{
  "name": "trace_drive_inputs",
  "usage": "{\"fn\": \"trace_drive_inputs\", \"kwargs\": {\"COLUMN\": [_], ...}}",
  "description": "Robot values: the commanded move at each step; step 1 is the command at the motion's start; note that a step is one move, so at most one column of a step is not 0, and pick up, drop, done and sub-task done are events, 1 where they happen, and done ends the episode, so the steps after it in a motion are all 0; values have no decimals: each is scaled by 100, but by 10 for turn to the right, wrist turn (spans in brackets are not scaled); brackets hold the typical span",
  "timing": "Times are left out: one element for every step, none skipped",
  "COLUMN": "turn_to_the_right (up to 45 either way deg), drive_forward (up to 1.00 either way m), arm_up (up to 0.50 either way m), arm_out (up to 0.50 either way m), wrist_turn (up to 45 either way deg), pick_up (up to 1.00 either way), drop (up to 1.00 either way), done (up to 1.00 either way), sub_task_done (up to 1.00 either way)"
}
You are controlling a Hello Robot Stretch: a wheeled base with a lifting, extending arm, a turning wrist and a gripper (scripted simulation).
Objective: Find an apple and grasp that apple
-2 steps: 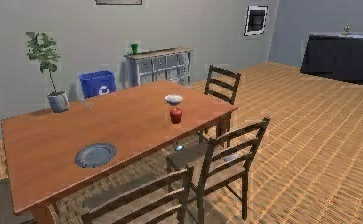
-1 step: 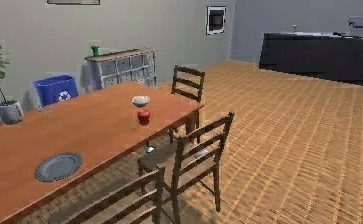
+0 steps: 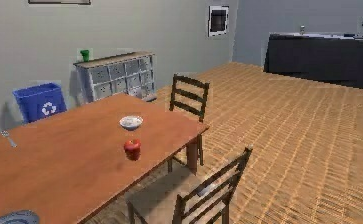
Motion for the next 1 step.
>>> {"fn": "trace_drive_inputs", "kwargs": {"turn_to_the_right": [-450], "drive_forward": [0], "arm_up": [0], "arm_out": [0], "wrist_turn": [0], "pick_up": [0], "drop": [0], "done": [0], "sub_task_done": [0]}}
